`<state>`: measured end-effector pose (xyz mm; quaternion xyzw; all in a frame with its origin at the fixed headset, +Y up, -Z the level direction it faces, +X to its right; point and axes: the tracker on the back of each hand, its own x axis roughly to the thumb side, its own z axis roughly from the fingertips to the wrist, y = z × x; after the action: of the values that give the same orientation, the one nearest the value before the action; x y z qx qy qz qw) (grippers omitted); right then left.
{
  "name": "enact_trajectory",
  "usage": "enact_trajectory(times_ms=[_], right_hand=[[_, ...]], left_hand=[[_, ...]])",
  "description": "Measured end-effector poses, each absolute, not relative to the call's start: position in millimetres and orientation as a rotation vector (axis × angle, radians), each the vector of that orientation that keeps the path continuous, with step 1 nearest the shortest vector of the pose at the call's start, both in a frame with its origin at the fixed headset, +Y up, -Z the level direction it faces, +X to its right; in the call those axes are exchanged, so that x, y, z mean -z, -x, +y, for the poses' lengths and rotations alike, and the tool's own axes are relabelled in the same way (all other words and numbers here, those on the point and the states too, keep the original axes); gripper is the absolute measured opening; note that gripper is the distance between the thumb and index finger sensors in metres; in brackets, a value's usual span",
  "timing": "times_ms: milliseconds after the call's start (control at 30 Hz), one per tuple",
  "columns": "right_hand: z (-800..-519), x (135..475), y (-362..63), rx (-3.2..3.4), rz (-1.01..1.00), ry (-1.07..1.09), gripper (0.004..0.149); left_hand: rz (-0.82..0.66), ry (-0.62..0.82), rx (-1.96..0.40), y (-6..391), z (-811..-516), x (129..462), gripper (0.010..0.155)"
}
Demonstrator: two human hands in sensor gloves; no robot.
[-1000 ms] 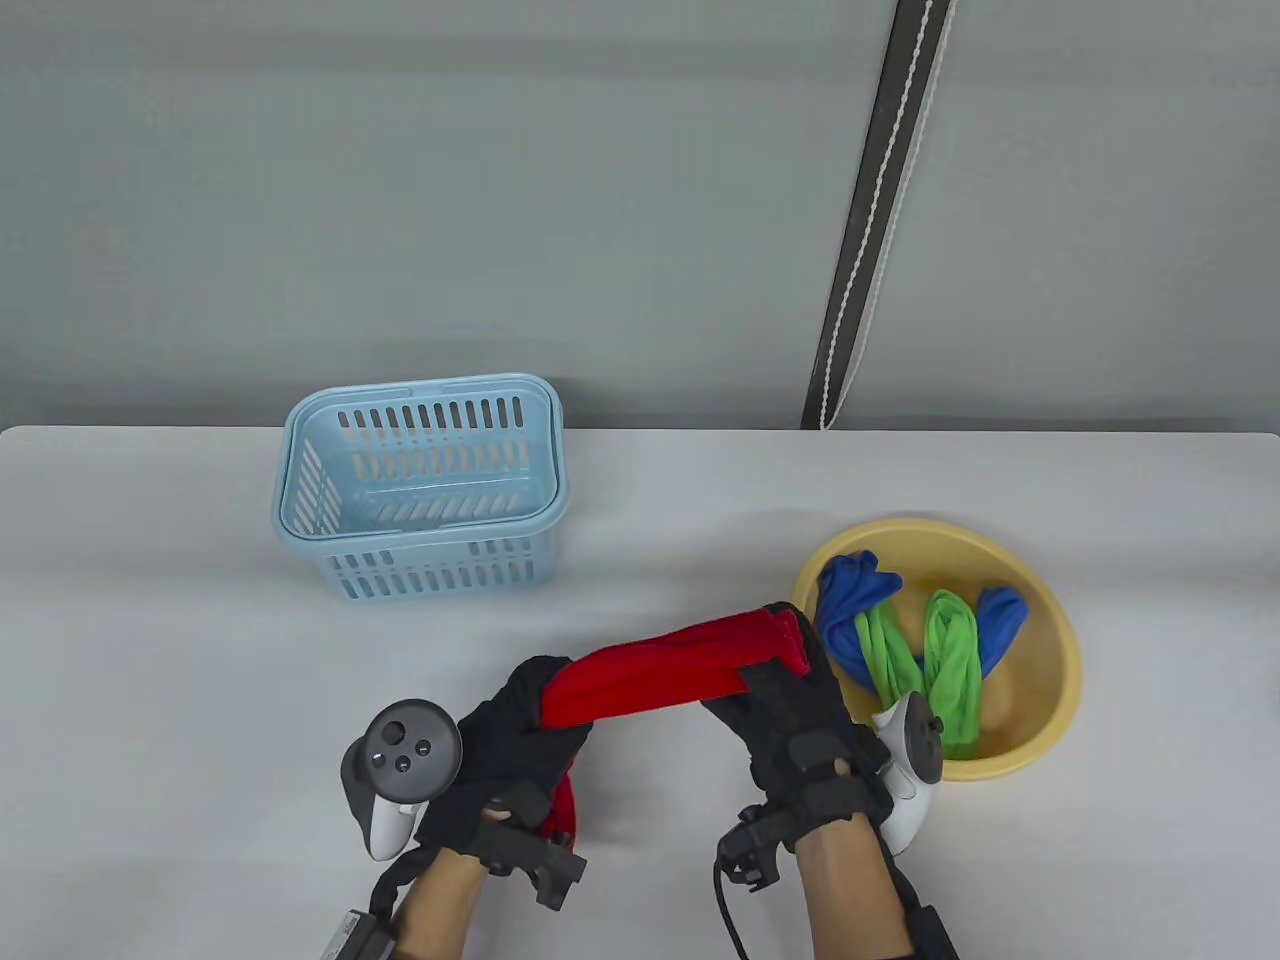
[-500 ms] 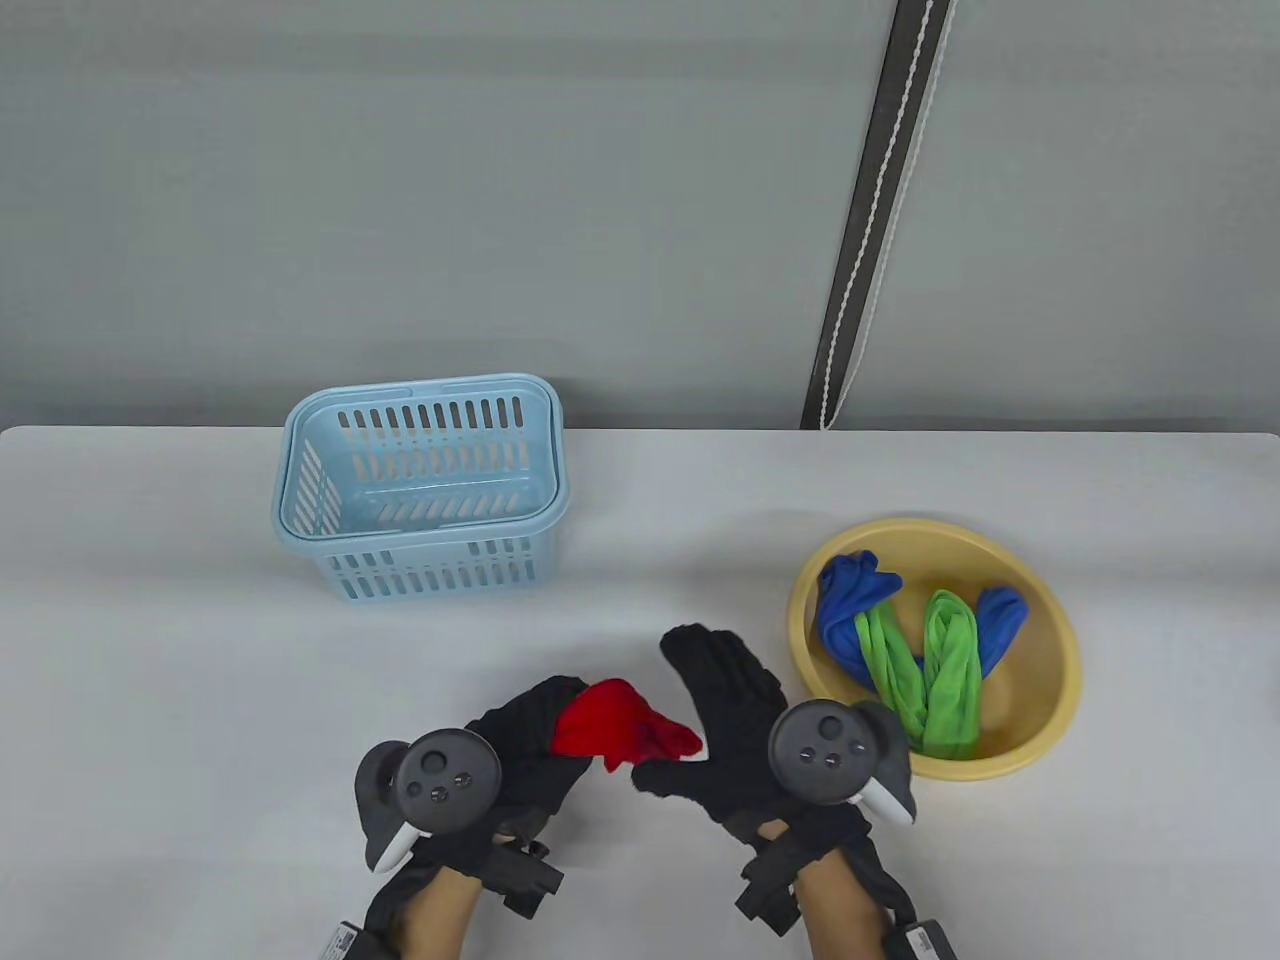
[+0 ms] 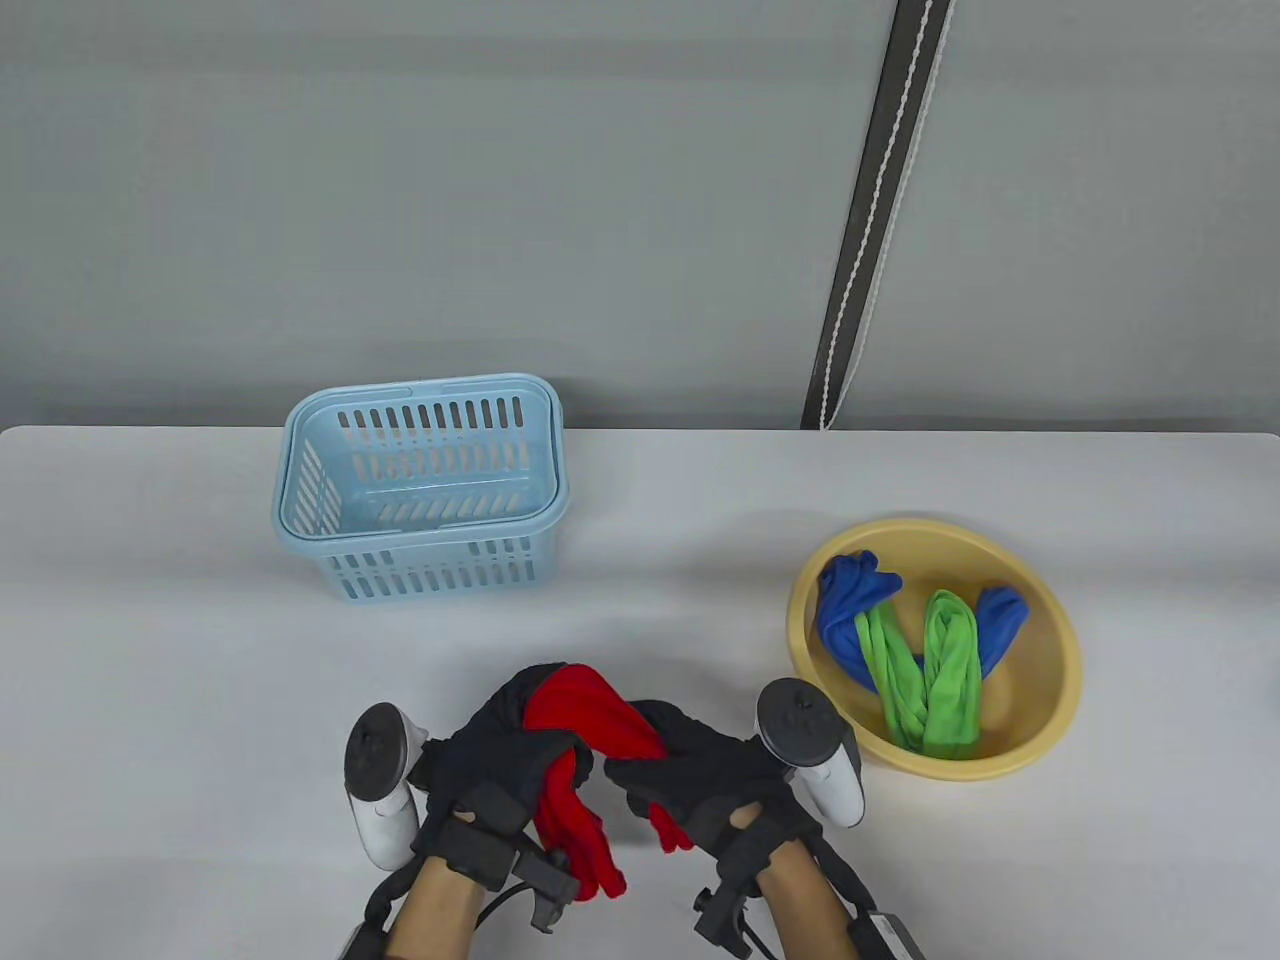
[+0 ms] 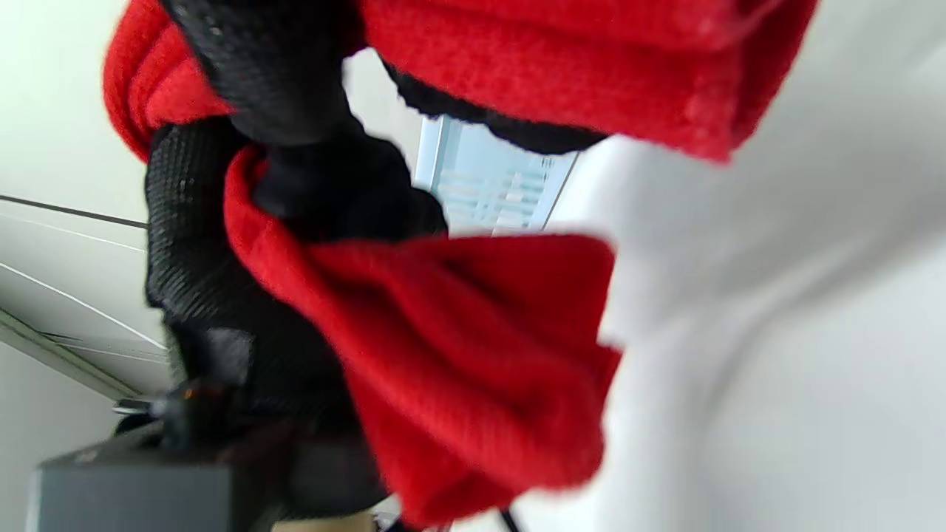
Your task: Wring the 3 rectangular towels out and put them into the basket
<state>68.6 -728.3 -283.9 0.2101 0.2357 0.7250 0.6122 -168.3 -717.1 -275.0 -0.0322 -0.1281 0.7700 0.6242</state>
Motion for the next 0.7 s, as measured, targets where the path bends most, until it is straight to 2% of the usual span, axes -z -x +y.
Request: enact_trajectory(times_ms=[67,200,233,300,467,700], right_hand=[[-731.5,281.8,-58.8,-1.596,0.674,-0.498,0.089],[-726.9,277.8,-46.8,-1.650,0.776,-0.501,0.100],[-725.5,277.2,-45.4,-1.677,0.796,-0.502,0.098],[-721.7,275.0,-39.8,-1.721,0.848,-0.539,0.094],[-724.8,273.9,-40.9,-1.756,0.744,-0.494,0.056],[-721.7,274.2,-47.6,-1.779,0.652,-0.512,0.047]], left_hand=[[-0.262,0.063,-1.838,167.2,-720.0,273.4,0.049],[-0.226,-0.006,-1.880,166.5,-721.0,270.7,0.048],[-0.229,-0.021,-1.883,166.0,-719.9,270.6,0.048],[-0.266,-0.012,-1.869,163.4,-717.6,269.4,0.048],[-0.308,-0.008,-1.863,160.0,-714.1,268.3,0.048],[-0.328,-0.078,-1.783,166.3,-707.1,270.3,0.052]])
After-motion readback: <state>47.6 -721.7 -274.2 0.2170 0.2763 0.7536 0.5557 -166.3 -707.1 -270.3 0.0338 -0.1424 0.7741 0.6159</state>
